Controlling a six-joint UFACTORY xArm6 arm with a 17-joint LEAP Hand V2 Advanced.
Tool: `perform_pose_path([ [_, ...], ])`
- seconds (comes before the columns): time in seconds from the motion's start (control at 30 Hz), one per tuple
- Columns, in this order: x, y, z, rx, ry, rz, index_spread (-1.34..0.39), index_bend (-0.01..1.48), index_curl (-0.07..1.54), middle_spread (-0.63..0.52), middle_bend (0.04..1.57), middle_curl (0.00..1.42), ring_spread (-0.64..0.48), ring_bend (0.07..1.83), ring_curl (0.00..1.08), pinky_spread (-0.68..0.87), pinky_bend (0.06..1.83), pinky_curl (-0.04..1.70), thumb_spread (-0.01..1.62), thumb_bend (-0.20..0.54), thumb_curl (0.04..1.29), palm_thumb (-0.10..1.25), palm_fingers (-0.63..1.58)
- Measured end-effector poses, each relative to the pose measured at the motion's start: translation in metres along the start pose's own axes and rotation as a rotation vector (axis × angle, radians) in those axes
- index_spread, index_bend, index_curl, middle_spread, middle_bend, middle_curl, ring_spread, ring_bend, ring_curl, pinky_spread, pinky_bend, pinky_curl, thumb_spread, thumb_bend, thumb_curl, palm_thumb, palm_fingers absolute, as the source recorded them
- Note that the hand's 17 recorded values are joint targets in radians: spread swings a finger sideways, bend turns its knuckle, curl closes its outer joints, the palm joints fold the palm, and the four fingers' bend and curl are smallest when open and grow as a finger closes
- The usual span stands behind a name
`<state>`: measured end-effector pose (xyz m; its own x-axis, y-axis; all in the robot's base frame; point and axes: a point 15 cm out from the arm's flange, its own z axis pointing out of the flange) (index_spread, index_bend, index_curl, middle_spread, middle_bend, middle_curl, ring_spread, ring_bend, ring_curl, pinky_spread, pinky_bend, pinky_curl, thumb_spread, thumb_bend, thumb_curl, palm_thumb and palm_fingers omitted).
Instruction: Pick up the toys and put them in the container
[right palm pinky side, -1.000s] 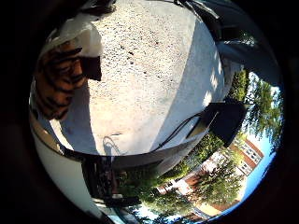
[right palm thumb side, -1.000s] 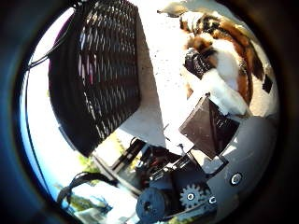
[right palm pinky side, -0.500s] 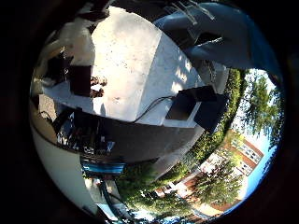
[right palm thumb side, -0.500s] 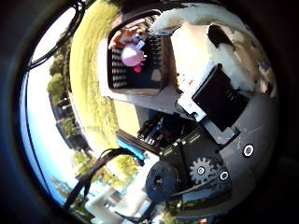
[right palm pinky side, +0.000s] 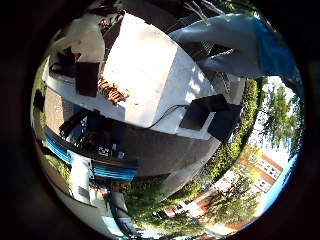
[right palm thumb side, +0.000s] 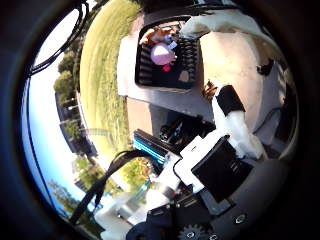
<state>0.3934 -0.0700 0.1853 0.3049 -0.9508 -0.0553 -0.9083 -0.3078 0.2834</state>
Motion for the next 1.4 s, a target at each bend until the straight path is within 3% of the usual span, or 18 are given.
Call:
perform_pose_path([
  [0.1, 0.007, -0.006, 0.045, -0.003, -0.007, 0.009, -0.22, 0.72, 0.08, 0.0, 0.35, 0.63, 0.19, 0.71, 0.47, 0.34, 0.91, 0.64, 1.16, -0.036, 0.54, 0.68, -0.2],
  [0.3, 0.026, -0.023, 0.139, -0.025, -0.042, 0.048, -0.13, 0.47, 0.1, 0.09, 0.19, 0.5, 0.25, 0.55, 0.37, 0.39, 0.68, 0.5, 1.15, -0.034, 0.48, 0.66, -0.1],
  [0.63, 0.031, -0.047, 0.242, -0.039, -0.06, 0.145, -0.03, 0.24, 0.16, 0.15, 0.18, 0.41, 0.27, 0.48, 0.33, 0.42, 0.55, 0.4, 1.11, -0.034, 0.4, 0.63, 0.05],
  [0.93, 0.04, -0.06, 0.279, -0.096, 0.012, 0.196, 0.04, 0.18, 0.22, 0.14, 0.18, 0.37, 0.26, 0.47, 0.32, 0.4, 0.53, 0.36, 1.1, -0.02, 0.38, 0.67, 0.15],
  [1.07, 0.041, -0.062, 0.282, -0.109, 0.042, 0.195, 0.04, 0.13, 0.21, 0.08, 0.21, 0.38, 0.25, 0.56, 0.34, 0.4, 0.6, 0.35, 1.09, -0.013, 0.39, 0.72, 0.35],
  [1.17, 0.041, -0.063, 0.282, -0.108, 0.045, 0.206, -0.05, 0.13, 0.19, 0.0, 0.24, 0.4, 0.2, 0.73, 0.38, 0.39, 0.76, 0.39, 1.09, 0.002, 0.43, 0.82, 0.63],
  [1.27, 0.043, -0.065, 0.279, -0.104, 0.048, 0.213, -0.14, 0.12, 0.16, -0.05, 0.44, 0.49, 0.16, 0.95, 0.47, 0.38, 0.82, 0.46, 1.07, 0.003, 0.46, 0.89, 0.84],
  [1.3, 0.044, -0.067, 0.278, -0.102, 0.05, 0.211, -0.19, 0.13, 0.13, -0.08, 0.6, 0.56, 0.14, 1.07, 0.52, 0.37, 0.84, 0.49, 1.07, -0.006, 0.47, 0.91, 0.95],
  [1.4, 0.05, -0.078, 0.268, -0.086, 0.076, 0.194, -0.28, 0.18, 0.09, -0.11, 0.8, 0.67, 0.08, 1.19, 0.59, 0.36, 0.98, 0.57, 1.06, -0.036, 0.48, 0.88, 1.12],
])
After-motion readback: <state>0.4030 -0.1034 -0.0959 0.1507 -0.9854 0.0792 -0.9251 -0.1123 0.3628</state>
